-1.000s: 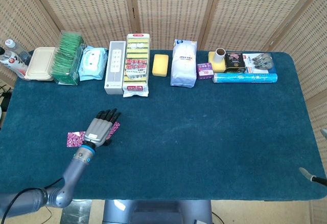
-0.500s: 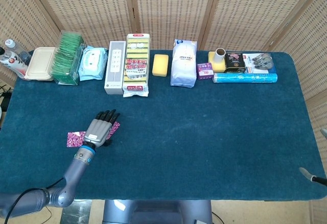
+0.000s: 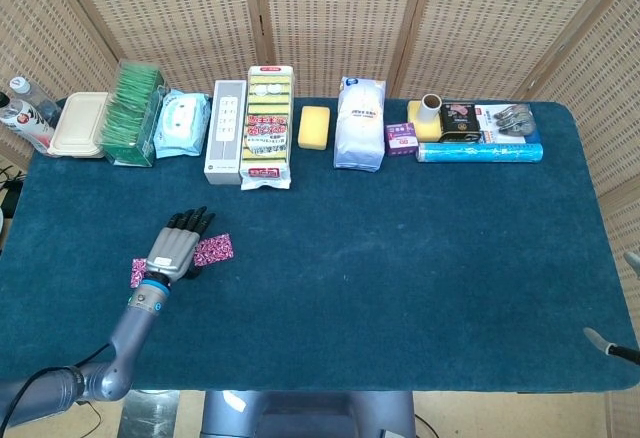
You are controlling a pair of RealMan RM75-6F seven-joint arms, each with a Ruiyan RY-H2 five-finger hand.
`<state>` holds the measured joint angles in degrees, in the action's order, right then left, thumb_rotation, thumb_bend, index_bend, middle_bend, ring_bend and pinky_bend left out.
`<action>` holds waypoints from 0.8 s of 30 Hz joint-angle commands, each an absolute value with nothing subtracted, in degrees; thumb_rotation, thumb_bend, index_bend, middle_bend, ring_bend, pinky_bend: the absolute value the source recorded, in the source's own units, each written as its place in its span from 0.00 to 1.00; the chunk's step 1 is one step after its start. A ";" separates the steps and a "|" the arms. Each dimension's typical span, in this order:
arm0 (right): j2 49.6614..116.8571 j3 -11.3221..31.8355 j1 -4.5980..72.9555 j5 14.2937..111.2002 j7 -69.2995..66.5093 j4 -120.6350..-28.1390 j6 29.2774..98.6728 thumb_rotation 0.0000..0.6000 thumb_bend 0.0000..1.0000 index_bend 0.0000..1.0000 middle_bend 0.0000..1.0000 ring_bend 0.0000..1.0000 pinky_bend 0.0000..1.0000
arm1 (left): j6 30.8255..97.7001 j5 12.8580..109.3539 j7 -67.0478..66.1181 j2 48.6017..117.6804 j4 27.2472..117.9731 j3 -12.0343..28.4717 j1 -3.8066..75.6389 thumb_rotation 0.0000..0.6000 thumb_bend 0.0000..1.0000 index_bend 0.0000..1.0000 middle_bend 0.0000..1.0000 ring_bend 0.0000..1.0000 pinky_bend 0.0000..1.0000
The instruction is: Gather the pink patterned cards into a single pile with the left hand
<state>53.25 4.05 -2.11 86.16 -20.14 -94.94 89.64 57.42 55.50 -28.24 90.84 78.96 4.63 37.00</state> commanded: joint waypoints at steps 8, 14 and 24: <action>53.32 3.99 -2.04 86.22 -19.53 -95.25 89.60 1.00 0.00 0.04 0.00 0.00 0.00 | 56.00 54.28 -25.24 89.52 77.62 6.93 36.89 1.00 0.23 0.00 0.00 0.00 0.07; 53.29 4.00 -2.02 86.16 -19.71 -95.19 89.56 1.00 0.00 0.04 0.00 0.00 0.00 | 56.00 52.59 -24.31 86.68 84.29 7.23 35.85 1.00 0.23 0.00 0.00 0.00 0.07; 53.27 3.85 -2.12 86.52 -20.11 -95.04 89.84 1.00 0.00 0.04 0.00 0.00 0.00 | 60.39 36.80 -32.86 87.25 92.60 10.46 37.78 1.00 0.23 0.12 0.00 0.00 0.07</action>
